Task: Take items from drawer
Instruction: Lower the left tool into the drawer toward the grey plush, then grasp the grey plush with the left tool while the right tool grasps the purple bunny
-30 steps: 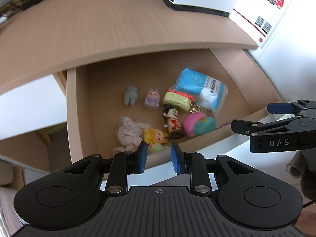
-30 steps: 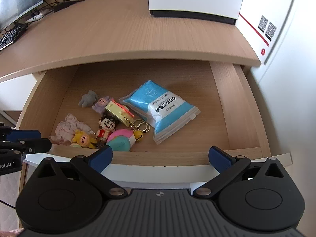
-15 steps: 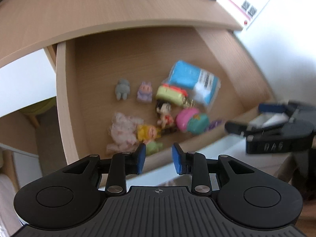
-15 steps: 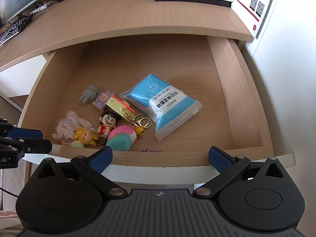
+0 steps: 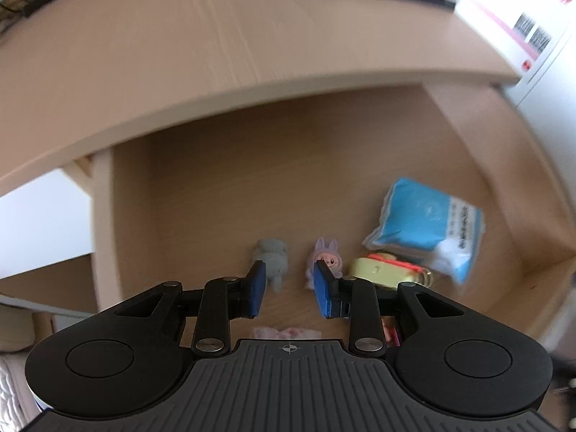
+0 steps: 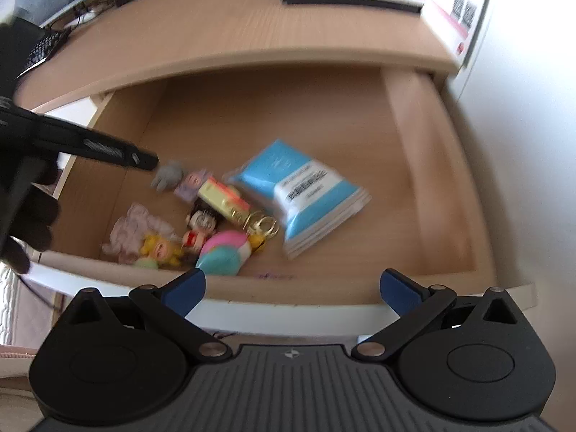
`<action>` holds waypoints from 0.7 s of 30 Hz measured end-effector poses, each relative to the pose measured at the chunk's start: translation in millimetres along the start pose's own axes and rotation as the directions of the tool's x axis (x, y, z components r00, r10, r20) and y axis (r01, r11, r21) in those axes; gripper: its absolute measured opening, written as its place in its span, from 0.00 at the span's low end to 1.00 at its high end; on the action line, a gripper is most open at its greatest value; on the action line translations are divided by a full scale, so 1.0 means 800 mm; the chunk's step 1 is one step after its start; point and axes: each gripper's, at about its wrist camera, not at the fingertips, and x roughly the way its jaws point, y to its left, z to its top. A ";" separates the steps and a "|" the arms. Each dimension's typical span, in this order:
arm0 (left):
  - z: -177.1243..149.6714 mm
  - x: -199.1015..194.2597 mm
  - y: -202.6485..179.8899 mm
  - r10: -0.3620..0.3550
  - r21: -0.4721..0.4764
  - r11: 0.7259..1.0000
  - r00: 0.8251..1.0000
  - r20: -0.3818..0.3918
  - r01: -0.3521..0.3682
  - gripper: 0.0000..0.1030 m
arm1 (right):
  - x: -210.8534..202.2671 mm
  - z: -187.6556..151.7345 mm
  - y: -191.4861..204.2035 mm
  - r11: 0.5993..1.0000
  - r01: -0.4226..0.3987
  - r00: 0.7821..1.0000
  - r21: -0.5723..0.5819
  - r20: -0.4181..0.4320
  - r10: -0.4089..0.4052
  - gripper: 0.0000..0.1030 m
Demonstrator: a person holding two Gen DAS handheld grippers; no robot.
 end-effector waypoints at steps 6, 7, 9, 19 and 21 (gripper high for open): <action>0.014 0.042 0.006 0.042 -0.009 0.999 0.996 -0.080 -0.043 0.32 | -0.030 0.036 -0.014 0.999 0.041 0.989 0.008 0.144 -0.041 1.00; 0.016 0.047 0.009 0.041 -0.021 0.999 0.996 -0.082 -0.042 0.32 | -0.029 0.042 -0.017 0.999 0.045 0.988 0.018 0.149 -0.047 1.00; 0.019 0.056 0.015 0.045 -0.036 0.998 0.995 -0.087 -0.049 0.31 | -0.022 0.051 -0.023 0.998 0.053 0.988 0.037 0.145 -0.058 1.00; 0.028 0.067 0.026 0.007 -0.134 0.991 0.995 -0.095 -0.020 0.30 | 0.013 0.068 -0.023 0.998 -0.054 0.993 -0.013 0.100 0.055 1.00; 0.024 0.060 0.029 -0.008 -0.148 0.989 0.996 -0.087 -0.005 0.29 | 0.023 0.069 -0.014 0.996 -0.080 0.993 -0.040 0.081 0.083 1.00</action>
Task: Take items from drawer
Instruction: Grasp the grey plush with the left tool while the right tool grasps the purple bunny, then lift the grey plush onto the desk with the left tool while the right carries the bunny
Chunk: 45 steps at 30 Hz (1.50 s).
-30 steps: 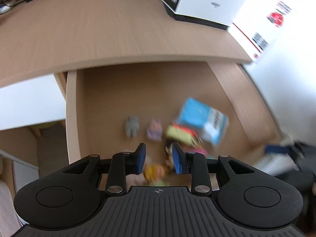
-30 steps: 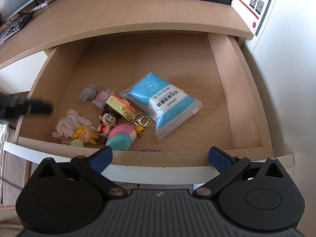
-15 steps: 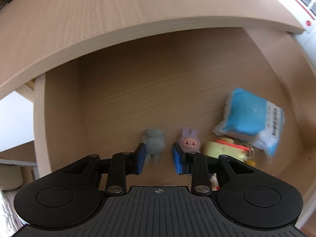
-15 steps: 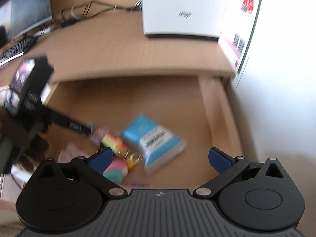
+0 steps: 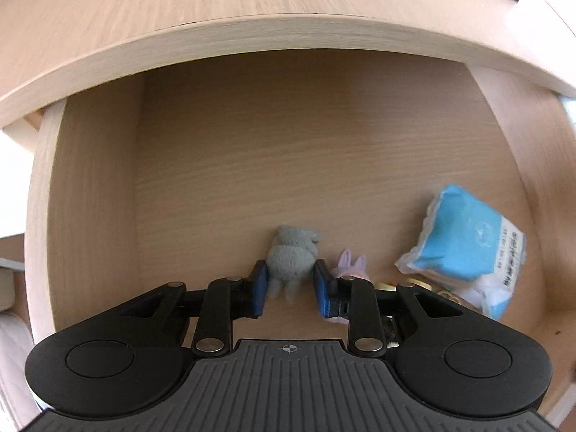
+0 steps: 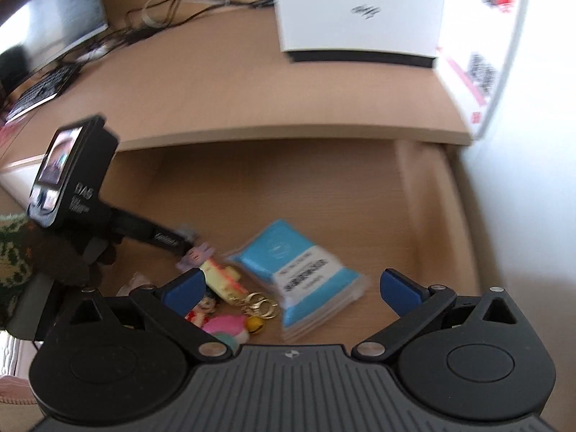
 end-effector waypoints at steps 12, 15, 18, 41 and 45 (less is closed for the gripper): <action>-0.074 -0.168 0.063 -0.151 -0.147 0.973 0.972 0.182 0.178 0.29 | 0.079 0.019 0.091 0.949 -0.212 0.974 -0.234 -0.126 0.187 0.79; -0.084 -0.178 0.066 -0.172 -0.123 0.973 0.966 0.195 0.198 0.29 | 0.116 0.035 0.124 0.921 -0.240 0.964 -0.307 -0.190 0.188 0.77; -0.088 -0.172 0.076 -0.194 -0.128 0.967 0.964 0.180 0.219 0.29 | 0.157 0.042 0.149 0.906 -0.224 0.957 -0.358 -0.256 0.136 0.66; 0.007 -0.184 -0.006 -0.407 -0.025 0.903 0.873 0.268 0.428 0.29 | -0.015 0.046 0.060 0.990 0.066 0.998 -0.122 0.020 -0.064 0.35; 0.072 -0.184 -0.028 -0.388 0.005 0.910 0.847 0.364 0.415 0.30 | -0.018 0.064 0.029 0.993 0.103 0.993 -0.063 0.063 -0.099 0.35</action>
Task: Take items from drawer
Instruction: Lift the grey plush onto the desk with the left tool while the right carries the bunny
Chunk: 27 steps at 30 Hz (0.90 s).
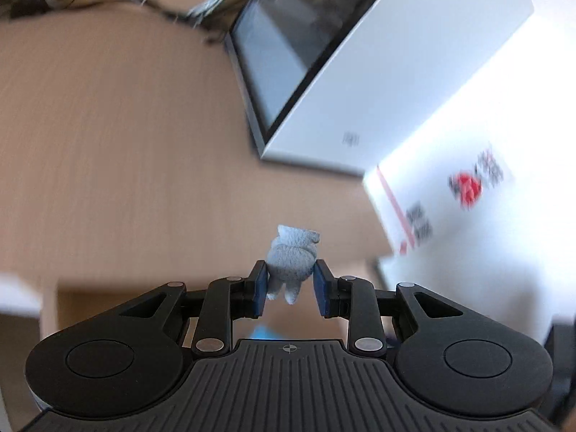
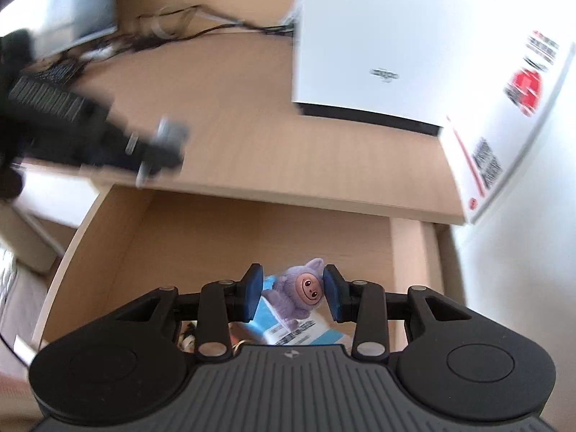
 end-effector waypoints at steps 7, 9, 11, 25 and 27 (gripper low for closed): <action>0.054 0.086 -0.021 0.039 0.032 0.999 0.997 0.060 -0.041 0.30 | -0.002 0.003 -0.023 0.998 -0.027 0.999 0.053 0.046 0.024 0.35; 0.054 0.103 -0.019 0.065 0.020 0.998 0.996 0.062 -0.067 0.30 | 0.000 0.003 -0.027 0.999 -0.017 1.000 0.051 0.024 0.016 0.35; 0.053 0.118 -0.015 0.085 0.034 0.996 0.995 0.044 -0.086 0.30 | 0.002 0.004 -0.026 0.999 0.009 0.999 0.037 0.031 -0.010 0.35; 0.037 0.115 -0.012 0.161 0.090 0.981 0.979 0.126 -0.173 0.30 | 0.001 0.015 -0.064 0.993 0.068 0.996 0.101 0.049 -0.073 0.35; 0.035 0.090 -0.010 0.155 0.077 0.983 0.977 0.149 -0.168 0.30 | 0.006 0.032 -0.067 0.992 0.058 0.995 0.112 0.079 -0.067 0.35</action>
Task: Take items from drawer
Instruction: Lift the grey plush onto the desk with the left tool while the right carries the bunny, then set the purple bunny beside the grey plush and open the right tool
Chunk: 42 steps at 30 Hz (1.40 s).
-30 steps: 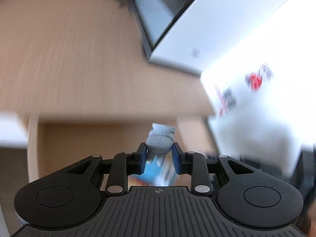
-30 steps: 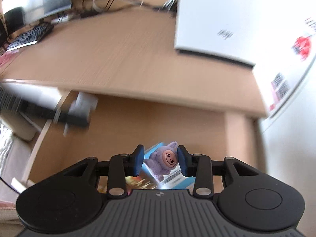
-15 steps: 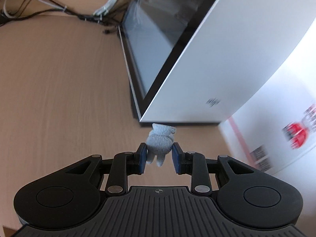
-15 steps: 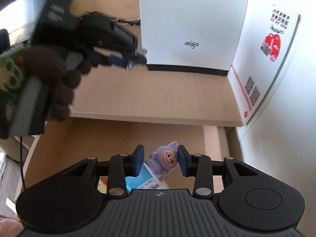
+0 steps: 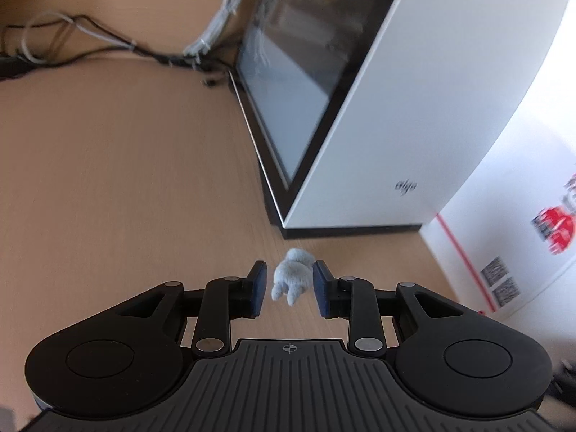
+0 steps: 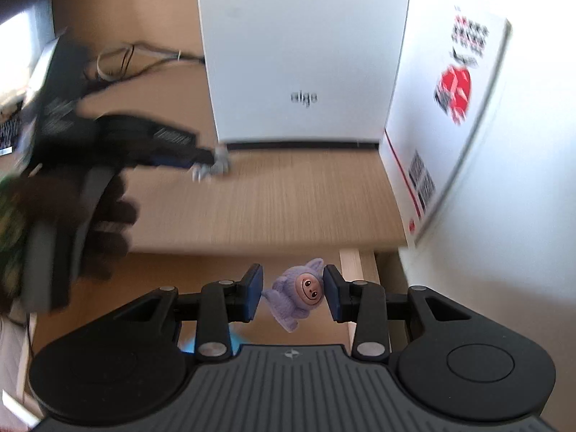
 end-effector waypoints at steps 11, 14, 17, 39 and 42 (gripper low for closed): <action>-0.070 -0.132 0.048 0.065 -0.030 0.997 0.998 -0.012 -0.065 0.30 | 0.083 0.089 0.018 0.999 0.038 0.996 -0.034 0.080 -0.036 0.35; -0.093 -0.144 0.064 0.079 -0.030 0.996 0.994 -0.079 -0.082 0.30 | 0.112 0.096 0.028 0.996 0.051 0.997 -0.070 0.056 -0.047 0.35; -0.113 -0.150 0.076 0.090 -0.031 0.995 0.986 -0.142 -0.096 0.30 | 0.134 0.098 0.038 0.994 0.056 0.998 -0.096 0.031 -0.053 0.35; -0.180 -0.082 0.089 0.064 0.053 0.998 0.861 -0.504 -0.043 0.30 | 0.086 0.067 0.043 0.993 0.048 0.996 -0.106 0.082 -0.039 0.61; -0.185 -0.059 0.088 0.050 0.065 0.998 0.827 -0.561 -0.016 0.30 | 0.051 0.050 0.044 0.995 0.014 0.997 -0.101 0.077 -0.006 0.67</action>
